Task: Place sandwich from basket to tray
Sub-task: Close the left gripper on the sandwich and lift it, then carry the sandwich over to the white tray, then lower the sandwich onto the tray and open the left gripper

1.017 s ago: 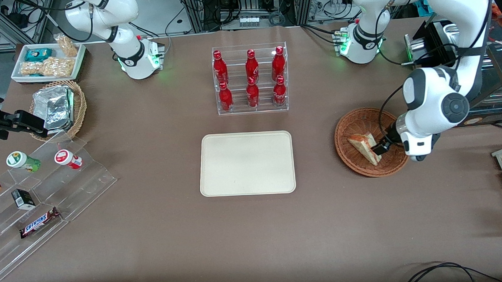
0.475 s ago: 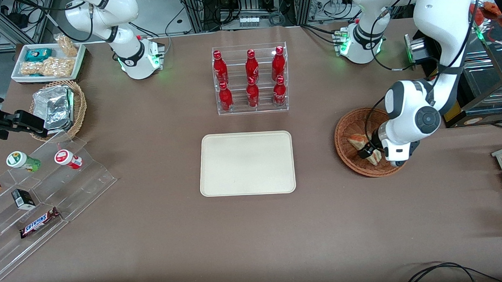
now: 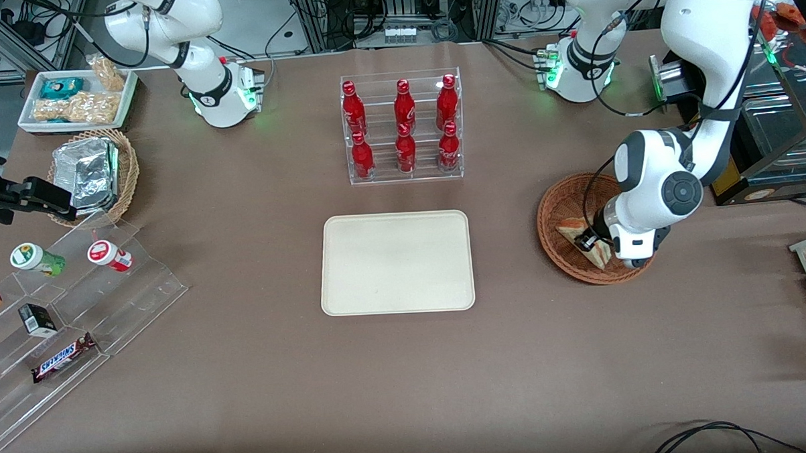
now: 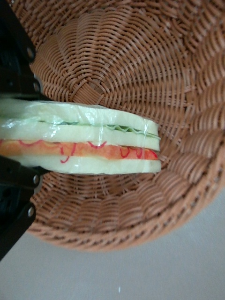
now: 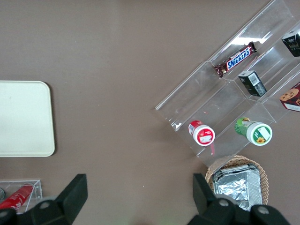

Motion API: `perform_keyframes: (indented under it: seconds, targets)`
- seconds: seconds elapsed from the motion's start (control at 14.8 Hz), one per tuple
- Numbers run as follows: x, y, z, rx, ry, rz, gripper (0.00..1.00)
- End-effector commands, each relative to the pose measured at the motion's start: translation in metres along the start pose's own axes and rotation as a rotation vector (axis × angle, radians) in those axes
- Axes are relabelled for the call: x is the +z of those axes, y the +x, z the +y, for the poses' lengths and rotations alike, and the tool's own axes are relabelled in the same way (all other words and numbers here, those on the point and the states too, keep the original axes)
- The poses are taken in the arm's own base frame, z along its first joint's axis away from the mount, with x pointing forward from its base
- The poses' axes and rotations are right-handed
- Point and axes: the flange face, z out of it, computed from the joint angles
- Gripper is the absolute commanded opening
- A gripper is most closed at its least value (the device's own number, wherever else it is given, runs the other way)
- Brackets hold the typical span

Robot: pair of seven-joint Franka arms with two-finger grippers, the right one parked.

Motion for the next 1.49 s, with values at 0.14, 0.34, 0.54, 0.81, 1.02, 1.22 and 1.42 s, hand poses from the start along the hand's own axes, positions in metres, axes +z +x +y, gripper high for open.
perform_keyframes:
  seconds: [0.14, 0.34, 0.54, 0.81, 1.02, 1.22, 1.42]
  targets:
    - [-0.105, -0.036, 0.017, 0.167, 0.008, 0.012, 0.08]
    - [-0.120, -0.113, 0.087, 0.368, 0.019, 0.076, 0.09]
    - [-0.090, -0.192, 0.155, 0.576, 0.071, 0.118, 0.10]
    - [-0.041, -0.264, 0.243, 0.713, 0.052, 0.093, 0.12]
    - [-0.008, -0.285, 0.284, 0.714, 0.033, 0.083, 0.13]
    - [0.027, -0.300, 0.300, 0.737, 0.046, 0.071, 0.13]
    - [0.058, -0.322, 0.310, 0.753, 0.066, 0.071, 0.16]
